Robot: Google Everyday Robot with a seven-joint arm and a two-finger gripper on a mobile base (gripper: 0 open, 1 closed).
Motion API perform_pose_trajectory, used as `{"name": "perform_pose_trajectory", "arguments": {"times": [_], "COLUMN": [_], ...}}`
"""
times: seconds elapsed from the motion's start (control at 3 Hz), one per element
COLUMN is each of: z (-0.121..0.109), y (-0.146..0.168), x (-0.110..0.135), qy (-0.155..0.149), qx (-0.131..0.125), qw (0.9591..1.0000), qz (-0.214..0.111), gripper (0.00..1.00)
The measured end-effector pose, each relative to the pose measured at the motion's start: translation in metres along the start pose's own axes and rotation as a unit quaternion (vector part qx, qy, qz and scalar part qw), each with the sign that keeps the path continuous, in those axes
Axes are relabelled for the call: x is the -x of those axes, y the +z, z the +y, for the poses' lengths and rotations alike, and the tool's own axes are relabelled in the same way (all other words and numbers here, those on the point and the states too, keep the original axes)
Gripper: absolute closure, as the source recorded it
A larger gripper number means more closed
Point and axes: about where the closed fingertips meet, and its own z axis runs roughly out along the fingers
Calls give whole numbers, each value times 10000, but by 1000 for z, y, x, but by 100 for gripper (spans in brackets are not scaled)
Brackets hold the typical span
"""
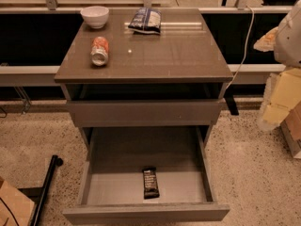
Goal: Pick rxbar chocolate from middle drawer and place on counter
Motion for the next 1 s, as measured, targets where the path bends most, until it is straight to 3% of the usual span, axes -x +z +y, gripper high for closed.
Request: {"name": "perform_pose_trajectory", "arguments": {"times": [0.33, 0.67, 1.0], "z": [0, -8, -19], "y": [0, 20, 41], "x": [0, 8, 10], "qy": [2, 542, 1069], "qx": [0, -19, -56], "qw": [10000, 9985, 9942], "qz": [0, -69, -39], "gripper": [0, 0, 0]}}
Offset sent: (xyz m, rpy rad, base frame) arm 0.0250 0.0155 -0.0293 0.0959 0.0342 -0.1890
